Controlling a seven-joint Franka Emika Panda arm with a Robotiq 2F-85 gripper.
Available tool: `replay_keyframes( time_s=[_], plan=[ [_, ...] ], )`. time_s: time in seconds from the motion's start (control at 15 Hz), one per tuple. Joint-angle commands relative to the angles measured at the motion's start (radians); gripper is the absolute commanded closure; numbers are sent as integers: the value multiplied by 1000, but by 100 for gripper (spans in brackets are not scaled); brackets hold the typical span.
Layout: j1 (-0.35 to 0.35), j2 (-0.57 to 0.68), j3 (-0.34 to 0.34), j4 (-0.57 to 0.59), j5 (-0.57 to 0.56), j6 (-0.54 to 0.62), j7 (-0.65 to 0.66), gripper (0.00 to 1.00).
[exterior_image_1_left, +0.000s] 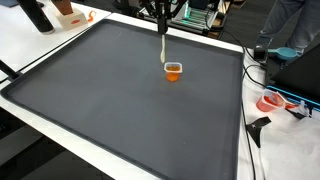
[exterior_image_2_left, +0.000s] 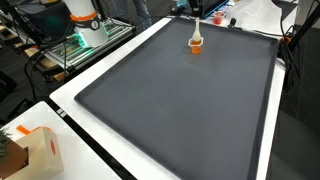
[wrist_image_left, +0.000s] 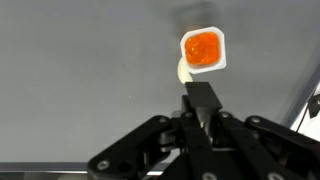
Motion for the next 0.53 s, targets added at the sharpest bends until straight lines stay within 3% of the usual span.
replay_keyframes(
  time_s=[0.0,0.07,0.13,0.47],
  plan=[
    [-3,-2,3,0,-1,-3,0,87],
    [-3,-3,3,-1,-1,-3,0,87],
    [-3,-4,3,-3,-1,-3,0,97],
    [50,-29,61,10,-388,-114,327,97]
  ],
)
